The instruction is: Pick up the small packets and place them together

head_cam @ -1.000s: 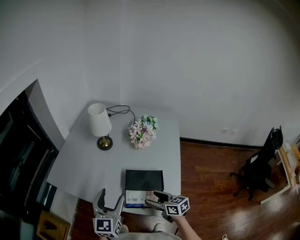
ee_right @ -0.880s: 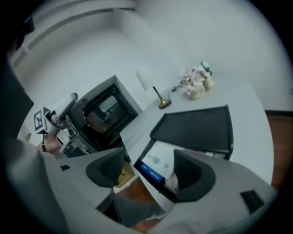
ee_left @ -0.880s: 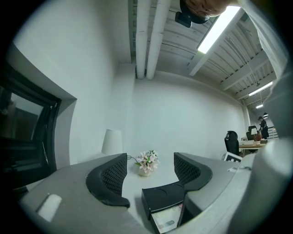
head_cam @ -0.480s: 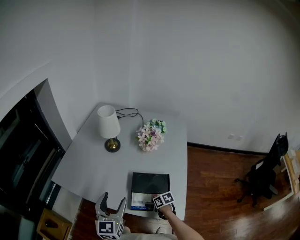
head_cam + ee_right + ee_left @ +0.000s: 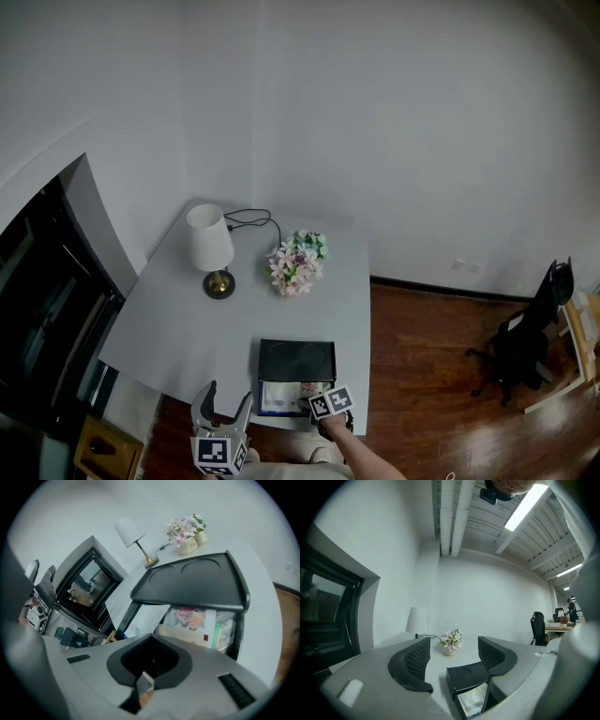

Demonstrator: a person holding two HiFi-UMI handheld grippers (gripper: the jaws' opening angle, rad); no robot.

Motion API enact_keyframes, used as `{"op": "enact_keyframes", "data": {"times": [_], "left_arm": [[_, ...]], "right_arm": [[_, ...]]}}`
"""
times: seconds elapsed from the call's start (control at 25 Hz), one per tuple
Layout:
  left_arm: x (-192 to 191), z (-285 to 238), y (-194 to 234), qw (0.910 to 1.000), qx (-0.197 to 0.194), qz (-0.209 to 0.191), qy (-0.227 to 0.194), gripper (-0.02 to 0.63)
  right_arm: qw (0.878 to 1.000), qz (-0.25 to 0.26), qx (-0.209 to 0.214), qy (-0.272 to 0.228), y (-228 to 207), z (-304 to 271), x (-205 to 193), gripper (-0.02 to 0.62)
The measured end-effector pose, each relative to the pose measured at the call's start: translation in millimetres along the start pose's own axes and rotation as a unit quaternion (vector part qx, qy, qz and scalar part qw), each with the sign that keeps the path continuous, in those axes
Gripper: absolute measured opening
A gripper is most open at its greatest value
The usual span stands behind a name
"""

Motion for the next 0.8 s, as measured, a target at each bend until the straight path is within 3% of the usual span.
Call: {"op": "enact_keyframes", "data": {"times": [0.28,0.52,0.68,0.8], "left_arm": [[-3,-5,2,1.0000,0.002,-0.001,0.004,0.328],[-1,-7,10,0.9999,0.013,0.001,0.001,0.328],[4,-6,13,0.9998,0.018,-0.002,-0.005,0.328],[5,-3,18,0.9996,0.027,0.001,-0.009,0.328]], "right_arm": [[0.993,-0.015,0.070,-0.093,28,54,-1,0.003],[0.978,-0.010,0.121,-0.170,48,97,54,0.003],[0.976,0.008,0.135,-0.171,53,97,100,0.003],[0.982,0.003,0.129,-0.141,43,73,120,0.003]]}}
Point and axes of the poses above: the fingertips, and each gripper's own axes: z backward along the fingers, y to its left, x out of its top, the point moved 3 cm from there along z, backward along the fingers, and after that the axes turned 5 degrees about y, right-handed, at the moved point
